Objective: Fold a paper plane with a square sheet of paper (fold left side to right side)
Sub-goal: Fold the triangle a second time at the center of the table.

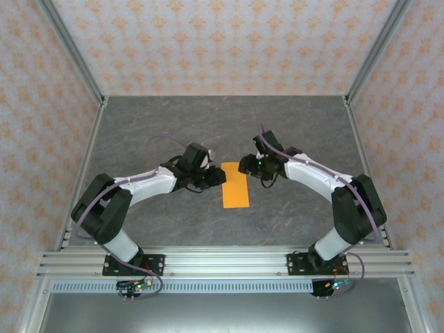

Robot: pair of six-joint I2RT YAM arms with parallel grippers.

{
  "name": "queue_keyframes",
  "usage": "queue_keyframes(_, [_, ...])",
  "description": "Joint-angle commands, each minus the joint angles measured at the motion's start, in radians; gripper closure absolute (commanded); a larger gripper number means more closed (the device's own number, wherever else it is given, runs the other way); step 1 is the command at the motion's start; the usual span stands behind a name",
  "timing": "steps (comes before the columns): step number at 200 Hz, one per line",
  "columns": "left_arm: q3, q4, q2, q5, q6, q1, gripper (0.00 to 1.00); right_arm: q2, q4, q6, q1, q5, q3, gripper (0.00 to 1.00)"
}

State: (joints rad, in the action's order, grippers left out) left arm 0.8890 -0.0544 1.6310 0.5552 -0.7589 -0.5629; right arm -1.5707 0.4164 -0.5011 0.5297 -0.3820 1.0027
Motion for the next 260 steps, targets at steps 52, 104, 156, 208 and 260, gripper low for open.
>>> queue_keyframes(52, [0.160, 0.043, 0.220, -0.002, -0.012, 0.017, 0.75, 0.003, -0.028, -0.053, -0.003, -0.068, -0.111, 0.44])
queue_keyframes(104, [0.165, -0.002, 0.247, -0.061, 0.013, 0.017, 0.76, -0.016, -0.044, -0.056, -0.002, -0.097, -0.105, 0.44])
queue_keyframes(156, [0.130, 0.009, 0.251, -0.069, 0.017, 0.018, 0.76, -0.043, -0.036, -0.066, 0.005, -0.127, -0.092, 0.45])
queue_keyframes(208, [0.100, 0.025, 0.260, -0.072, 0.017, 0.018, 0.77, -0.051, -0.016, -0.072, 0.013, -0.132, -0.099, 0.45])
queue_keyframes(260, [0.070, 0.043, 0.253, -0.070, 0.010, 0.018, 0.78, -0.061, -0.033, -0.098, 0.015, -0.184, -0.105, 0.45])
